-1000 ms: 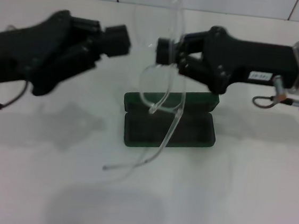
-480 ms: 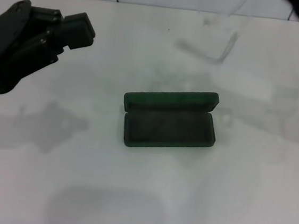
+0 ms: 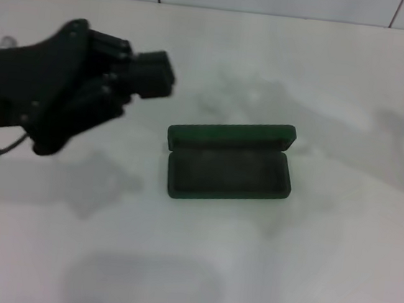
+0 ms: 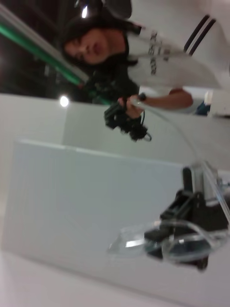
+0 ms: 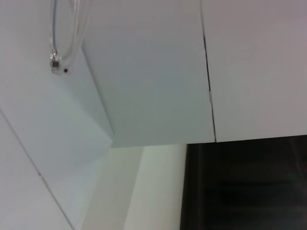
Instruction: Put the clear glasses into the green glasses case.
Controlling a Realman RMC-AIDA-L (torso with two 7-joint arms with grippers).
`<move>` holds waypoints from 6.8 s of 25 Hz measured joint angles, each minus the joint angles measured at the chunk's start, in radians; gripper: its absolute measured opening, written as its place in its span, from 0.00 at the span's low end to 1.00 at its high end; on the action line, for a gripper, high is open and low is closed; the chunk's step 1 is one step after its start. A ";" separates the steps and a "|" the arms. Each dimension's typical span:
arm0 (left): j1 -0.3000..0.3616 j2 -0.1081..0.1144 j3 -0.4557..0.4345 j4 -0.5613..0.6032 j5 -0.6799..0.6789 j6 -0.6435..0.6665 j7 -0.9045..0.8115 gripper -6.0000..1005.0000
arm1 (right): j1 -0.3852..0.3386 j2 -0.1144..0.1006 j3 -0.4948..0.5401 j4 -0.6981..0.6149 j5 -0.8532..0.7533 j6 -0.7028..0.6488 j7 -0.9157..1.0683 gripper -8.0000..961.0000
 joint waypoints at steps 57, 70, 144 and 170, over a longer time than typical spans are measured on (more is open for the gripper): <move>-0.060 -0.070 0.023 -0.042 -0.049 -0.025 0.080 0.06 | 0.063 0.000 -0.236 0.159 0.153 0.055 -0.211 0.13; -0.055 -0.069 0.016 -0.042 -0.071 -0.025 0.084 0.06 | 0.064 0.000 -0.324 0.161 0.158 0.060 -0.220 0.13; -0.060 -0.067 -0.002 -0.091 -0.071 -0.039 0.091 0.06 | 0.053 -0.001 -0.561 0.089 0.133 0.051 -0.197 0.12; -0.046 -0.065 -0.045 -0.091 -0.060 -0.045 0.100 0.06 | 0.042 -0.004 -0.545 0.088 0.135 0.123 -0.207 0.12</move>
